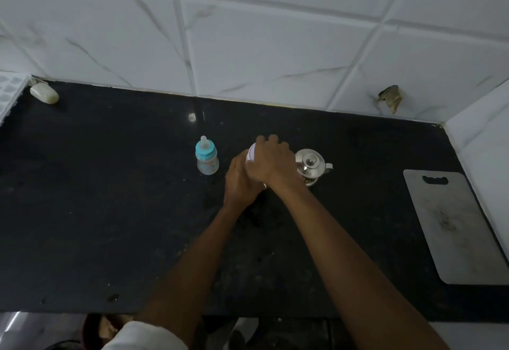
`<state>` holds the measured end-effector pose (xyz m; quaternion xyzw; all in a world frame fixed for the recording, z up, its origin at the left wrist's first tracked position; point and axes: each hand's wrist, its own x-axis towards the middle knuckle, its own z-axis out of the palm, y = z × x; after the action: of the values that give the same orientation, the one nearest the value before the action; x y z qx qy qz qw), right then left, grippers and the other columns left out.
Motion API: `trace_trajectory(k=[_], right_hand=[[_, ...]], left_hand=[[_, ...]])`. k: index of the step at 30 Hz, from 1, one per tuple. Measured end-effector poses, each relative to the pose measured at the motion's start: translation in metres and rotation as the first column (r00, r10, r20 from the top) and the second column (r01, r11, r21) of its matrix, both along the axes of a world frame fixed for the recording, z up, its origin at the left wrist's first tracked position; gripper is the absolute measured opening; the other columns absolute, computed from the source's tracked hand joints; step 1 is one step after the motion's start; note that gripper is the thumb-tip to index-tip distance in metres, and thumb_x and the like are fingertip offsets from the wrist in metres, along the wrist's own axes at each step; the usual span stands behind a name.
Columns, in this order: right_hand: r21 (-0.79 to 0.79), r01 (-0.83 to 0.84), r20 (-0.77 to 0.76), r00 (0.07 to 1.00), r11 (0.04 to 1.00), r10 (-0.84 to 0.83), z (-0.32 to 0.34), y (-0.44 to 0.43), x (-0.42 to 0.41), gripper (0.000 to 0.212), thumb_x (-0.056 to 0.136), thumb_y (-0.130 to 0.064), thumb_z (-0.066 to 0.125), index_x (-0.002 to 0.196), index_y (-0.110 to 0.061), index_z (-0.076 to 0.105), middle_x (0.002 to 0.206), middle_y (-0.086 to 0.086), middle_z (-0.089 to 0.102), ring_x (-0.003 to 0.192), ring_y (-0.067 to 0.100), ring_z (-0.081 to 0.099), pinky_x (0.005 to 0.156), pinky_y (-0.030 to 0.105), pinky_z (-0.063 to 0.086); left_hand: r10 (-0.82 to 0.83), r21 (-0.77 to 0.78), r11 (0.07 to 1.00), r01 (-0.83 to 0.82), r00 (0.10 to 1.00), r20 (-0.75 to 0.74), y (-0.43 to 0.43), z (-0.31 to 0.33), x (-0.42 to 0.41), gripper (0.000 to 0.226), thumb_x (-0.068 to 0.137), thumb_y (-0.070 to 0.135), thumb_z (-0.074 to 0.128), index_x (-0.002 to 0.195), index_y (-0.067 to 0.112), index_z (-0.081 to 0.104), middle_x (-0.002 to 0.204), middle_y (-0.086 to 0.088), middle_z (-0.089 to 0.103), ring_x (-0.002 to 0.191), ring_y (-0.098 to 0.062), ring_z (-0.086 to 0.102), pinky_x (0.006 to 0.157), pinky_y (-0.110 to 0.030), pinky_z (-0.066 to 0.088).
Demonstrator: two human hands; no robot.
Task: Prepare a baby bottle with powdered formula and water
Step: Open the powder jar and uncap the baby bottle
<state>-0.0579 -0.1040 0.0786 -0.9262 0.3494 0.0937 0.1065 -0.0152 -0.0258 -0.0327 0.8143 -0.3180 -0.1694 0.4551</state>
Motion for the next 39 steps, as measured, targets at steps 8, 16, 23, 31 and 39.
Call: trace_trajectory(k=[8, 16, 23, 31, 39], right_hand=[[0.078, -0.130, 0.067, 0.990, 0.988, 0.125, 0.018, -0.006, -0.009, 0.072, 0.081, -0.025, 0.075, 0.144, -0.018, 0.040, 0.144, 0.010, 0.042, 0.127, 0.039, 0.042, 0.092, 0.047, 0.051], [0.092, 0.037, 0.147, 0.988, 0.995, -0.050, 0.013, -0.001, -0.065, 0.071, 0.078, -0.029, 0.077, 0.139, -0.017, 0.043, 0.138, 0.009, 0.044, 0.123, 0.038, 0.047, 0.089, 0.046, 0.050], [0.198, 0.263, 0.029, 0.961, 0.944, -0.274, -0.026, 0.011, -0.149, 0.081, 0.080, -0.030, 0.078, 0.149, -0.020, 0.036, 0.150, 0.007, 0.037, 0.128, 0.038, 0.041, 0.092, 0.044, 0.049], [0.270, 0.302, -0.109, 0.953, 0.914, -0.282, -0.069, 0.024, -0.170, 0.079, 0.083, -0.027, 0.076, 0.151, -0.018, 0.035, 0.151, 0.007, 0.036, 0.134, 0.039, 0.037, 0.099, 0.046, 0.049], [0.211, 0.308, -0.119, 0.950, 0.928, -0.288, -0.066, 0.026, -0.165, 0.088, 0.086, -0.048, 0.073, 0.156, -0.025, 0.026, 0.164, 0.006, 0.021, 0.141, 0.042, 0.033, 0.109, 0.056, 0.039]], left_hand=[[-0.007, 0.046, 0.999, 0.007, 1.000, 0.001, 0.000, -0.004, 0.002, 0.077, 0.070, 0.046, 0.081, 0.139, 0.027, 0.052, 0.138, 0.005, 0.057, 0.125, -0.002, 0.050, 0.099, -0.007, 0.037], [0.014, 0.022, 1.000, -0.013, 0.999, -0.034, 0.000, 0.008, -0.002, 0.066, 0.073, 0.029, 0.087, 0.132, 0.023, 0.056, 0.125, 0.014, 0.056, 0.117, -0.005, 0.055, 0.084, -0.001, 0.036], [0.025, 0.032, 0.999, -0.025, 0.999, -0.023, -0.002, 0.008, -0.004, 0.089, 0.058, 0.040, 0.094, 0.134, 0.022, 0.050, 0.134, 0.003, 0.057, 0.126, -0.013, 0.050, 0.099, -0.027, 0.042], [0.020, 0.007, 1.000, -0.020, 1.000, -0.018, -0.001, 0.006, -0.003, 0.084, 0.059, 0.042, 0.093, 0.131, 0.024, 0.052, 0.132, 0.007, 0.058, 0.123, -0.007, 0.049, 0.099, -0.026, 0.042], [0.019, 0.019, 1.000, -0.018, 0.999, -0.033, -0.002, 0.005, -0.004, 0.094, 0.058, 0.041, 0.093, 0.137, 0.021, 0.047, 0.137, 0.002, 0.053, 0.129, -0.014, 0.047, 0.105, -0.033, 0.044]])
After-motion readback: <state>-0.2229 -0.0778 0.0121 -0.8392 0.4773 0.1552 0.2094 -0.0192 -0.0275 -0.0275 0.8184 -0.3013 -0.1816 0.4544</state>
